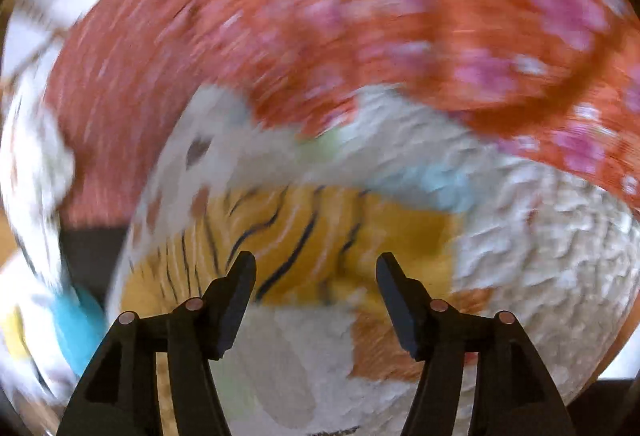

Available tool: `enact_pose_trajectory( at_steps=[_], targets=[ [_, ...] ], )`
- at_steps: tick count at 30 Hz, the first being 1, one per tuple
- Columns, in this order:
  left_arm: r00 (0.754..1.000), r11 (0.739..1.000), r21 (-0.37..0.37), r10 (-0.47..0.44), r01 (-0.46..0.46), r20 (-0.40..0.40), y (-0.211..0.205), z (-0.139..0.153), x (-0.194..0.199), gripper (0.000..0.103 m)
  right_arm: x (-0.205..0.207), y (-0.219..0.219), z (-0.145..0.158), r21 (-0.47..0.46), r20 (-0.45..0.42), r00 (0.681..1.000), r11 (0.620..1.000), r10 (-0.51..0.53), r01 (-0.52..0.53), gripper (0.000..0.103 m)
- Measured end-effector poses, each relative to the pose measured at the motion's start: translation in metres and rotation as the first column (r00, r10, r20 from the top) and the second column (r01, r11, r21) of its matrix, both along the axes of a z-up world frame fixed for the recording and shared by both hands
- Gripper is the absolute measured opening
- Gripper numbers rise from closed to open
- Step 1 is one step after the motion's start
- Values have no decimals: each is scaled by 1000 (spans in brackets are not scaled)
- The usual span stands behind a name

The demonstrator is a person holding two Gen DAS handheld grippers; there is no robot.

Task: Fold small clothes
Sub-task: 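Grasp a sweater sleeve cuff with the right gripper and fold it across the body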

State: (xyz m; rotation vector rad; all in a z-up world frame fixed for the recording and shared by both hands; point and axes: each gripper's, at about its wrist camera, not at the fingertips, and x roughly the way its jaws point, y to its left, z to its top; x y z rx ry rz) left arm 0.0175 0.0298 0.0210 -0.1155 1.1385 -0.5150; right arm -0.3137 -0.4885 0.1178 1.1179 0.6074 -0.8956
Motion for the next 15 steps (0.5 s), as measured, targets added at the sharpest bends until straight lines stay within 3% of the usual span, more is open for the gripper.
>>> enact_pose_trajectory(
  at_steps=[3, 5, 10, 12, 13, 15],
  targets=[
    [1000, 1000, 16, -19, 19, 3, -6, -1, -1, 98, -13, -5, 8, -86, -100, 994, 996, -37, 28, 67],
    [999, 999, 31, -31, 31, 6, -11, -3, -2, 98, -5, -5, 6, -132, -213, 977, 991, 9, -38, 67],
    [998, 994, 102, -46, 41, 51, -19, -4, -7, 99, 32, 0, -20, -104, -339, 927, 972, 163, -209, 66],
    [996, 993, 118, -36, 27, 76, -17, -2, -7, 99, 51, 5, -25, -89, -385, 876, 933, 290, -348, 8],
    [996, 993, 114, -26, 17, 83, -14, 0, -6, 99, 62, 5, -27, -50, -419, 834, 908, 360, -417, 7],
    [996, 995, 94, 9, -17, 89, -7, 3, -2, 99, 78, 3, -10, -115, -550, 756, 864, 356, -491, 7]
  ],
)
